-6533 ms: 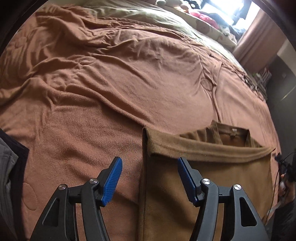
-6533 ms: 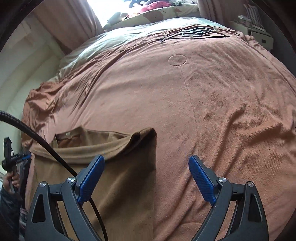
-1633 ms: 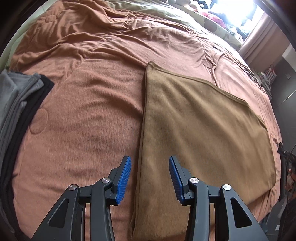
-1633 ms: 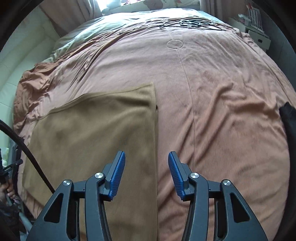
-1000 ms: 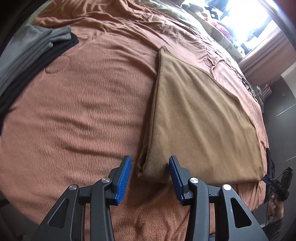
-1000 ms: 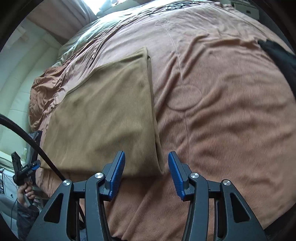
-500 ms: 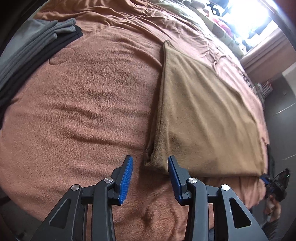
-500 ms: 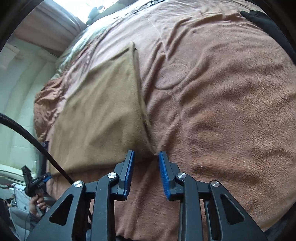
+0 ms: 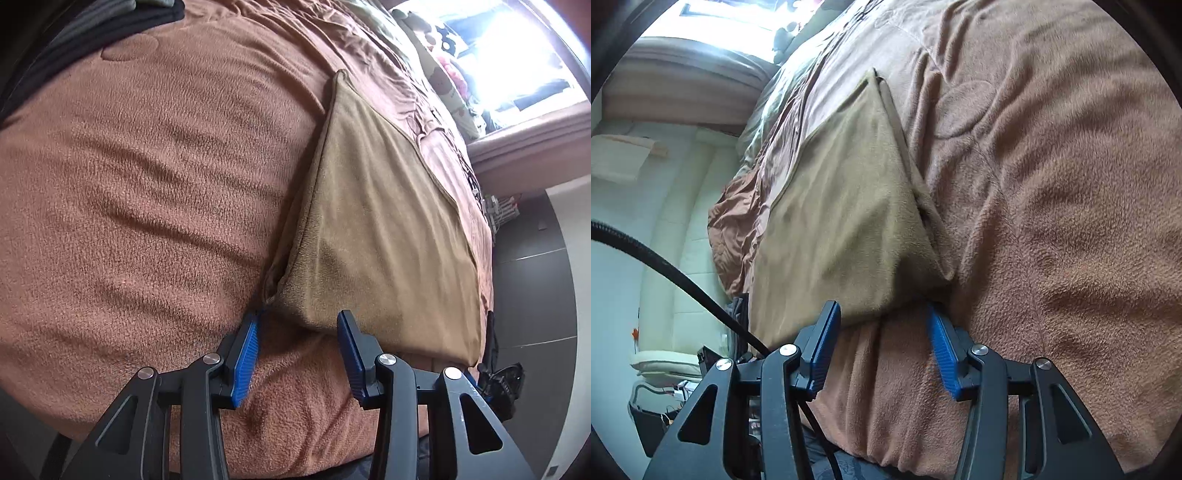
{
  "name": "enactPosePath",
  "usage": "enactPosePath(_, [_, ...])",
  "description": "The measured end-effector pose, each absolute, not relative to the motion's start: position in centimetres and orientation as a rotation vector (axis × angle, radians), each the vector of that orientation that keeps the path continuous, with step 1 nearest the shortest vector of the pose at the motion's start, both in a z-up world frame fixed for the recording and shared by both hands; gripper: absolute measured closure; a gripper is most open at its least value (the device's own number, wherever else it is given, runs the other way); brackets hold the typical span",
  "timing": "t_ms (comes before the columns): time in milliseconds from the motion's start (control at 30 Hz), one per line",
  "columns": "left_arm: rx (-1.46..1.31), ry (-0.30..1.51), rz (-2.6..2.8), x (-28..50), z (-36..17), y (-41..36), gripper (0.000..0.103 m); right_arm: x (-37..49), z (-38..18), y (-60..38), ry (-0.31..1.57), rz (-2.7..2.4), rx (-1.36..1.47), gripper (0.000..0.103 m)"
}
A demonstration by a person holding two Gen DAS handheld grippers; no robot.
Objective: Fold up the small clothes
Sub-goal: 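Roll both tools and grasp the long side edge of the brown shirt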
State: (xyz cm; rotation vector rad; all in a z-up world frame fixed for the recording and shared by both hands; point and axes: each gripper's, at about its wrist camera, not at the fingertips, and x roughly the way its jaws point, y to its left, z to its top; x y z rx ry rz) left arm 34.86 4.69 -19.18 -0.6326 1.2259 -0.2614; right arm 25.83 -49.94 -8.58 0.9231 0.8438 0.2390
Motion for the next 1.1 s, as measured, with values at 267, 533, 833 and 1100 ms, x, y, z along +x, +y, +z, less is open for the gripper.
enactPosePath(267, [-0.657,1.179,-0.255,36.5,-19.7,4.3,0.059,25.0,-9.1,-51.3,0.777,0.199,0.949,0.057])
enactPosePath(533, [-0.598,1.138,-0.300,38.3,-19.9,3.4,0.059,25.4,-9.2,-51.1,0.767,0.203,0.919,0.057])
enactPosePath(833, [-0.530,1.151,-0.290,38.6,-19.5,3.0,0.092,25.9,-7.3,-49.1,0.825,0.137,0.776,0.094])
enactPosePath(1100, [-0.503,1.037,-0.310,37.2,-15.3,3.1,0.095,23.8,-3.8,-47.4,0.798,0.115,0.680,0.100])
